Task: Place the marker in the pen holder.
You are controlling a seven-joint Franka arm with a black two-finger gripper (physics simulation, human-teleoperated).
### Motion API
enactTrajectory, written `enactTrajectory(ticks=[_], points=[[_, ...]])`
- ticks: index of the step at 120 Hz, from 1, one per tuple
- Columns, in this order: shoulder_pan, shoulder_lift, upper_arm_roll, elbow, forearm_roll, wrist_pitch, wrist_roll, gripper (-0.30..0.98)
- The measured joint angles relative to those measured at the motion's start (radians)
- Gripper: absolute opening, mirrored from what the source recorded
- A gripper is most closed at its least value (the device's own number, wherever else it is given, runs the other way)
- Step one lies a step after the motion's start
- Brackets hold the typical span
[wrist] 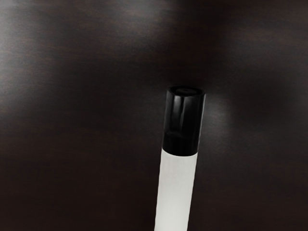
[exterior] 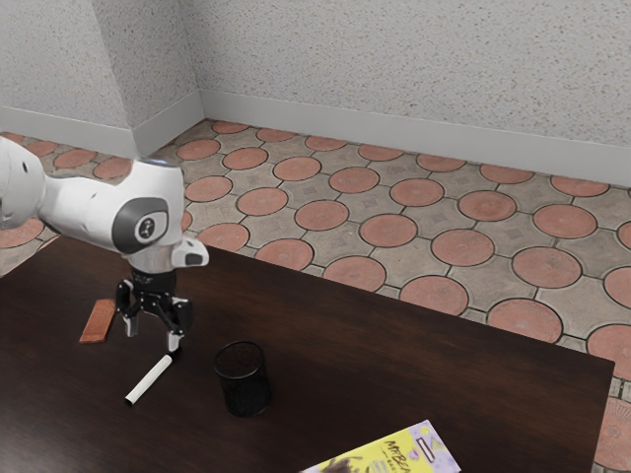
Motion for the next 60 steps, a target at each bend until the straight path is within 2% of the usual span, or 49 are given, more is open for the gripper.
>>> enactTrajectory(ticks=[26,60], points=[[0.0,0.059,0.008,-0.004,-0.005,0.106,0.004,0.66],[0.0,0.095,0.008,-0.009,-0.012,0.157,0.004,0.65]])
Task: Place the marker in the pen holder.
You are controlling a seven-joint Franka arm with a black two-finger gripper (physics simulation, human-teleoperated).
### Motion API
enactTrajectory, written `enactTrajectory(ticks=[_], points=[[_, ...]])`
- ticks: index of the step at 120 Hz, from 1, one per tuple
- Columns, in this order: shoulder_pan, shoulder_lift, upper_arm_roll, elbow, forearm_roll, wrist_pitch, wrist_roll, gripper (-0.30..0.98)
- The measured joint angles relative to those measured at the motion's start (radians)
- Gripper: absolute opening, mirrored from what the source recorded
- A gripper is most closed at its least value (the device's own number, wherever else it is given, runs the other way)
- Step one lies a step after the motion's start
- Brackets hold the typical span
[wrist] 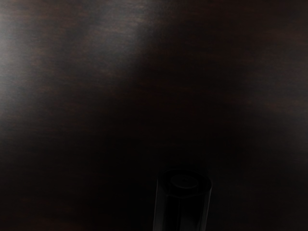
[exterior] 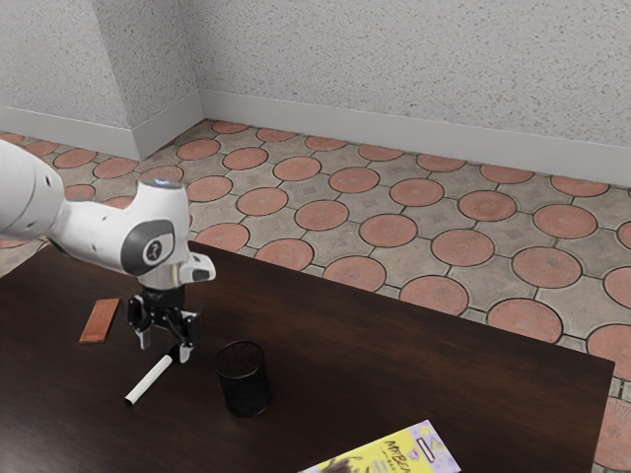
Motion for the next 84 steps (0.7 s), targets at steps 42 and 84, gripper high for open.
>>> enactTrajectory(ticks=[42,84], points=[[-0.002,0.001,0.0,-0.002,-0.004,0.014,-0.006,0.3],[-0.002,0.0,0.0,-0.001,0.007,0.017,-0.034,-0.05]])
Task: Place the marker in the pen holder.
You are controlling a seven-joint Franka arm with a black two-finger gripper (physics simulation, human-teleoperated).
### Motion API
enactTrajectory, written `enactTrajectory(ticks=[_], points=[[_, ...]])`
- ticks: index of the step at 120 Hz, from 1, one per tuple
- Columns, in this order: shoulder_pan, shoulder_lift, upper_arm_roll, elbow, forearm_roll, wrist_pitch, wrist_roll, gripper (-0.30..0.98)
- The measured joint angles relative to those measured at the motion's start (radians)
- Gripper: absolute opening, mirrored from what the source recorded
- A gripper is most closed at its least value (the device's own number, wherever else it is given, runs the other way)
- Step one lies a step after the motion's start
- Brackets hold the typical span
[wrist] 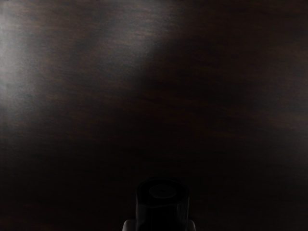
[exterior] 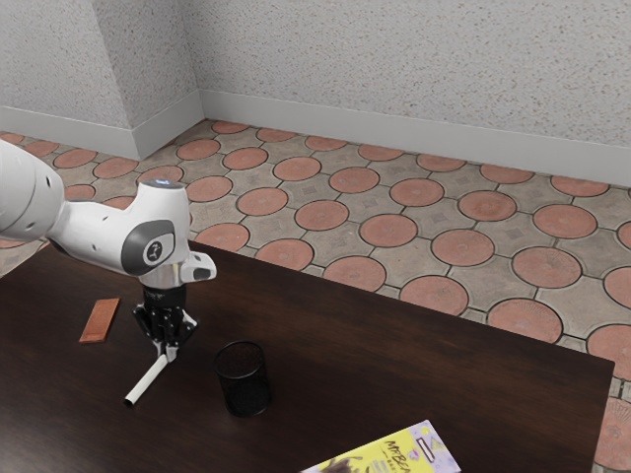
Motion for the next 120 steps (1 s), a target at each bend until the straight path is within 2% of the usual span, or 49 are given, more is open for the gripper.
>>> enactTrajectory(ticks=[32,50,76,84,103,120], points=[[-0.001,-0.038,0.0,0.008,0.014,0.017,-0.035,-0.1],[-0.008,-0.114,-0.011,0.009,0.048,0.085,-0.051,-0.1],[-0.037,-0.295,-0.094,0.003,0.112,0.188,-0.087,-0.1],[-0.035,-0.343,-0.146,-0.001,0.118,0.205,-0.114,-0.1],[-0.123,-0.453,-0.216,-0.103,0.115,0.217,-0.222,-0.1],[-0.127,-0.525,-0.264,-0.161,0.113,0.202,-0.33,-0.1]])
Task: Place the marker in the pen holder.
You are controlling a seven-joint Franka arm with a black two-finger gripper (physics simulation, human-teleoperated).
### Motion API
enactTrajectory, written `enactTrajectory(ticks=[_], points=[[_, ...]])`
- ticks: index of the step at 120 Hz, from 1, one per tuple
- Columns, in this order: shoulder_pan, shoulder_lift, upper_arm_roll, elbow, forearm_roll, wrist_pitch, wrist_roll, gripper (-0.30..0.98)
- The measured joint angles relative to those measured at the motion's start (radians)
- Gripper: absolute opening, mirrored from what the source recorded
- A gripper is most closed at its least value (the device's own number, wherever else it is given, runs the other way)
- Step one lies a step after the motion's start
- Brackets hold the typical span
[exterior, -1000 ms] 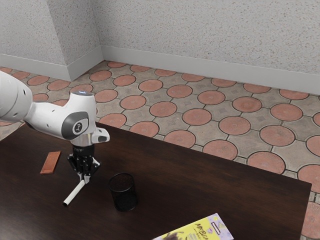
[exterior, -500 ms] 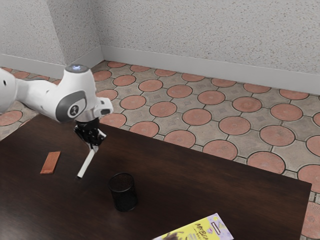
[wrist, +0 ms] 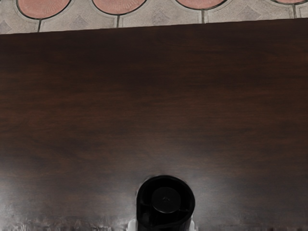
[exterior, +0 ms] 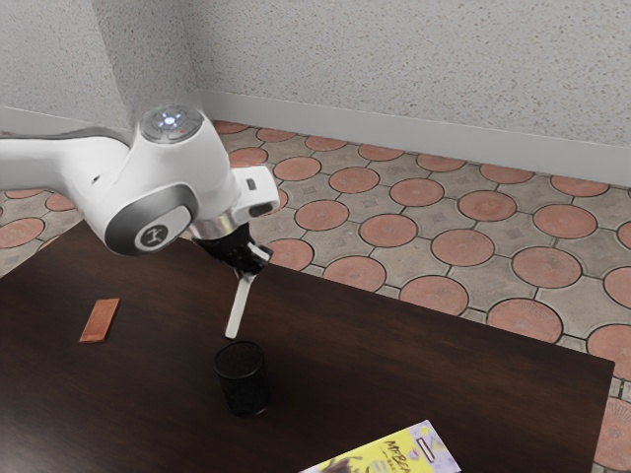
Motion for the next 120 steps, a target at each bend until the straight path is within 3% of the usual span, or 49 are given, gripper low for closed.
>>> enactTrajectory(ticks=[25,120], points=[[0.001,-0.038,-0.064,-0.049,-0.003,-0.02,-0.158,-0.1],[0.017,-0.023,-0.069,-0.11,0.051,-0.011,-0.448,-0.09]])
